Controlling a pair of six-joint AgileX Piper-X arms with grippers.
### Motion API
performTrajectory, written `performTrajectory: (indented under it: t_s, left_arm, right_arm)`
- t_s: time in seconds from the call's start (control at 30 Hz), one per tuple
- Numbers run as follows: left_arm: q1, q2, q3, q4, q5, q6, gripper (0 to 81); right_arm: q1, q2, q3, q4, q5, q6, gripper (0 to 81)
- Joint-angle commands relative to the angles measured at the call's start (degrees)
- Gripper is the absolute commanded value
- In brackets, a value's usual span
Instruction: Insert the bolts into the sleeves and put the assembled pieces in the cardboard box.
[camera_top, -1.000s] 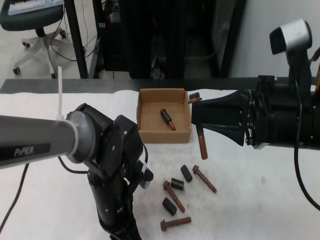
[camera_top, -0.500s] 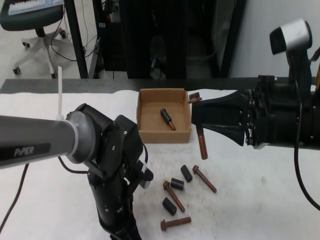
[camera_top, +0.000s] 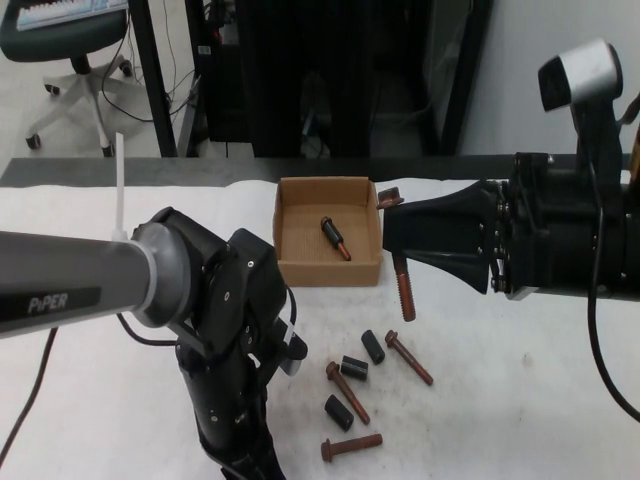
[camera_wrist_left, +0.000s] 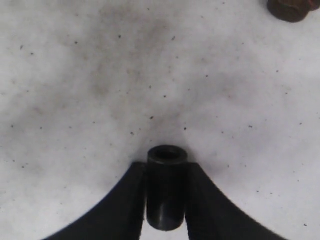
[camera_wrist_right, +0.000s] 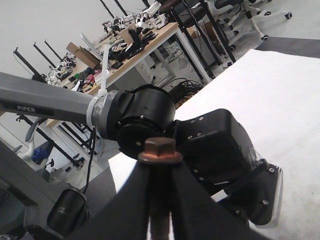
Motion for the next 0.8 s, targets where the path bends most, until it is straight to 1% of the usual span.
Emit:
performTrajectory:
  t_s: [0.0, 0.03, 0.07, 0.1, 0.13, 0.3, 0.37, 0.4, 0.47, 0.53, 0.63, 0.7, 0.77]
  left_arm:
    - [0.2, 0.9, 0.3, -2.5, -2.9, 0.3, 24.7]
    - [0.2, 0.9, 0.3, -2.4, -2.9, 0.4, 21.2]
    - [0.2, 0.9, 0.3, -2.3, -2.9, 0.9, 13.9]
    - [0.2, 0.9, 0.3, -2.1, -2.9, 1.5, 4.1]
    - [0.2, 0.9, 0.3, -1.8, -2.9, 2.9, 0.3]
    - [0.2, 0.6, 0.3, -1.1, -2.9, 3.4, 0.4]
    - [0.2, -0.3, 0.3, -1.3, -2.9, 3.4, 0.4]
    - [0.2, -1.2, 0.4, -2.2, -2.3, 3.3, 0.4]
    - [0.2, -4.3, 0.9, -5.7, 2.2, 2.4, 0.3]
    - [0.2, -9.5, 2.1, -11.7, 6.3, -1.5, 0.3]
    - [0.2, -18.7, 6.4, -27.4, 11.9, -12.9, 0.3]
    - [0.2, -25.4, 11.2, -40.4, 13.3, -19.0, 0.3]
    - [0.2, -30.6, 16.3, -52.1, 13.8, -23.0, 0.3]
  right_arm:
    - [0.1, -0.5, -0.3, -0.1, -0.6, -0.5, 0.8]
    - [0.1, -0.5, -0.3, -0.1, -0.6, -0.5, 0.8]
    - [0.1, -0.5, -0.3, -0.1, -0.6, -0.5, 0.8]
    - [0.1, -0.5, -0.3, -0.1, -0.6, -0.5, 0.8]
    - [0.1, -0.5, -0.3, -0.1, -0.6, -0.5, 0.8]
    - [0.1, -0.5, -0.3, -0.2, -0.6, -1.5, 0.8]
    - [0.1, -0.5, -0.3, -0.2, 0.9, -1.9, 0.8]
    - [0.1, -0.5, -0.3, -0.2, 1.9, -2.2, 0.8]
    - [0.1, -0.5, -0.3, -0.2, 5.9, -3.1, 0.8]
    - [0.1, -0.5, -0.3, -0.2, 9.7, -3.2, 0.8]
    - [0.1, -0.5, -0.3, -1.6, 12.8, -3.5, 0.8]
    - [0.1, -0.5, -0.3, -4.0, 14.3, -3.5, 0.8]
    - [0.1, -0.5, -0.3, -7.9, 15.7, -3.5, 0.8]
